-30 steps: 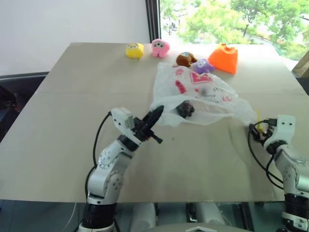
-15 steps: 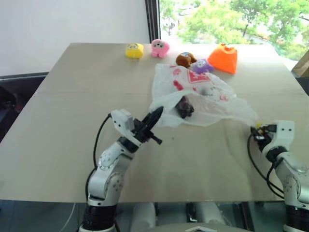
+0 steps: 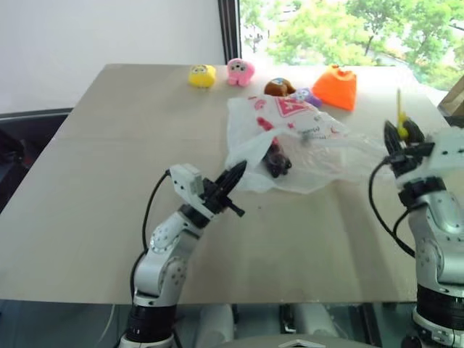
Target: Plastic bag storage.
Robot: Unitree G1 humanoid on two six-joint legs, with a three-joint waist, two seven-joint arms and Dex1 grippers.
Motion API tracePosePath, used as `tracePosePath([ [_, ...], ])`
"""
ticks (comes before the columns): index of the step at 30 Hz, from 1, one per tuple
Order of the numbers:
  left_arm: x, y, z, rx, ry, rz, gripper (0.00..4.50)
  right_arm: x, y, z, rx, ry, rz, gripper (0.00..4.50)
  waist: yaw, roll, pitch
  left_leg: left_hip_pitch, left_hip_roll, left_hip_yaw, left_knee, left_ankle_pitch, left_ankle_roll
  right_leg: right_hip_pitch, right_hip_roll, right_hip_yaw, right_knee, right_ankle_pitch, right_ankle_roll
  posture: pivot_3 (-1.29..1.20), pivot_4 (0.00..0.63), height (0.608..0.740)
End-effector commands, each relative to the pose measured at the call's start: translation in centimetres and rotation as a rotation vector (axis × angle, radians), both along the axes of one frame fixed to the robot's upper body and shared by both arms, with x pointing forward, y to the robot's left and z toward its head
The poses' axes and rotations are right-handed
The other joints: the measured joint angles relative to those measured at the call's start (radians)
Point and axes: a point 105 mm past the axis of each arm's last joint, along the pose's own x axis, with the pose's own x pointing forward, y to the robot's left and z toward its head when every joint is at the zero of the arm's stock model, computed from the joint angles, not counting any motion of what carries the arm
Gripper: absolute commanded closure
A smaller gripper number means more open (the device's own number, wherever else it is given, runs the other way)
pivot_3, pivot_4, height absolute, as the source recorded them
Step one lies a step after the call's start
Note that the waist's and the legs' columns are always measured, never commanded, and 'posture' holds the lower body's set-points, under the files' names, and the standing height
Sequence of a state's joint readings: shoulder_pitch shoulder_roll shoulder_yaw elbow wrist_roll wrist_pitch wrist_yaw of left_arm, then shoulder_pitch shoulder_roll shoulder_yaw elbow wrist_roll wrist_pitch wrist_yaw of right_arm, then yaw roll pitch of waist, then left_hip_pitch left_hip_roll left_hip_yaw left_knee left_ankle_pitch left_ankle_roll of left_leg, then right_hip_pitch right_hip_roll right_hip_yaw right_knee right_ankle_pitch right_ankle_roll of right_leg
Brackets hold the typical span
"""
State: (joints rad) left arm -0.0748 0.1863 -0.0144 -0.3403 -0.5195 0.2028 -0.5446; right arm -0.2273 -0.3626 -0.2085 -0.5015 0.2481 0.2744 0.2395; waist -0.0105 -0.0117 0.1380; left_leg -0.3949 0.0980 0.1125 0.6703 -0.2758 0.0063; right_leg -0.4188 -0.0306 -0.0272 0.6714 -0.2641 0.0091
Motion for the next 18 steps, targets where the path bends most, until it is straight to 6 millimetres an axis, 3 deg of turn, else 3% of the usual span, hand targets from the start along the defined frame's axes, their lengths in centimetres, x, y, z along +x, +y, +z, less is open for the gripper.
tracePosePath([
  [1,-0.2,-0.2,0.7,-0.002,-0.039,-0.005,4.5,-1.4,4.5,0.3,-0.148,-0.009,0.228,3.69,0.003,0.0,0.0,0.0,0.0,0.0,0.0,0.0,0.0,0.0,0.0,-0.001,-0.001,0.0,0.0,0.0,0.15,0.74],
  [3,-0.2,-0.4,0.7,-0.004,-0.041,-0.004,4.5,-1.9,6.9,-2.5,-0.261,0.104,0.368,3.69,0.001,0.0,0.0,-0.001,0.0,0.0,0.0,0.0,0.0,0.001,0.0,-0.001,-0.002,0.0,0.0,0.0,0.15,0.74],
  [8,-0.2,-0.7,0.9,-0.007,-0.052,-0.01,4.5,-1.1,7.9,-8.1,-0.412,0.305,0.439,3.69,0.002,-0.001,0.0,-0.001,0.0,-0.003,0.0,0.0,0.001,0.003,0.0,-0.002,-0.006,0.0,0.0,0.0,0.15,0.74],
  [13,-0.3,-0.6,0.9,-0.001,-0.064,-0.007,4.5,2.9,7.9,-9.3,-0.428,0.42,0.366,3.69,-0.005,-0.001,0.0,0.0,0.0,-0.001,0.0,0.0,0.001,0.003,0.0,-0.003,-0.006,0.0,0.0,0.0,0.15,0.74],
  [15,-0.4,-0.7,0.8,0.002,-0.064,-0.008,4.5,5.3,7.8,-7.8,-0.301,0.407,0.278,3.69,-0.003,-0.001,0.0,0.0,0.001,-0.002,0.0,0.0,0.001,0.003,0.001,-0.003,-0.005,0.0,0.0,0.0,0.15,0.74],
  [18,-0.4,-0.8,0.8,0.003,-0.066,-0.01,4.5,7.7,8.0,-5.3,-0.151,0.356,0.208,2.29,-0.003,0.0,0.001,0.0,0.002,-0.002,0.0,0.001,-0.001,0.002,0.002,-0.003,-0.005,0.0,-0.001,0.0,0.15,0.74],
])
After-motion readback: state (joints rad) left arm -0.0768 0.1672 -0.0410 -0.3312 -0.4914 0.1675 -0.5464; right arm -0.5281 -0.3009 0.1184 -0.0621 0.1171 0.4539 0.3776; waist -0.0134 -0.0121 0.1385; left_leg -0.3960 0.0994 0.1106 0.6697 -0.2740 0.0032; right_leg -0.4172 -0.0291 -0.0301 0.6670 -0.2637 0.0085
